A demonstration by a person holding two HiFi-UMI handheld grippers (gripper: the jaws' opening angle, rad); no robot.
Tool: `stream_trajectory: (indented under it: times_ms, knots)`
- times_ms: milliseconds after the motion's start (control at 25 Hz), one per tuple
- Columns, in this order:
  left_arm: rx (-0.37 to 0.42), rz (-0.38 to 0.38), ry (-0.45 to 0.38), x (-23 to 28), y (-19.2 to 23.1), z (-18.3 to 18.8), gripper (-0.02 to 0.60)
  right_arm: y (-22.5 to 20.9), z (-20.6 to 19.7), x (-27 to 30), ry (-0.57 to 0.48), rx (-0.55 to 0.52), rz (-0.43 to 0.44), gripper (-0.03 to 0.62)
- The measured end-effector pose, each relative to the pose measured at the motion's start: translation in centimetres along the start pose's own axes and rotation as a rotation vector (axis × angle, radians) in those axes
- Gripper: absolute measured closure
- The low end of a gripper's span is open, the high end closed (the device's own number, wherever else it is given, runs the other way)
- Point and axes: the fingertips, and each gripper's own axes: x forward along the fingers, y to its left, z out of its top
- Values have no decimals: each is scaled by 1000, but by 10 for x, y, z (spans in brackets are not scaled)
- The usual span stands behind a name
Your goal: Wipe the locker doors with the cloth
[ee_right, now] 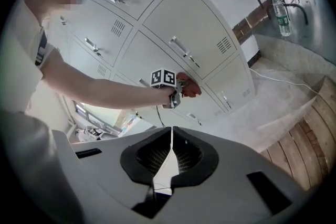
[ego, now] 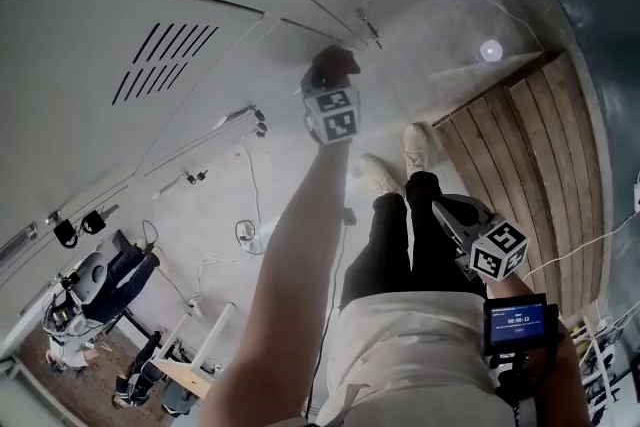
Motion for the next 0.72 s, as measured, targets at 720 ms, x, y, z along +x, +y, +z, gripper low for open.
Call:
stream_trajectory:
  times_ms: [720]
  knots:
    - [23, -170, -193, -218, -40, 52, 506, 63, 117, -5, -97, -297, 145, 574]
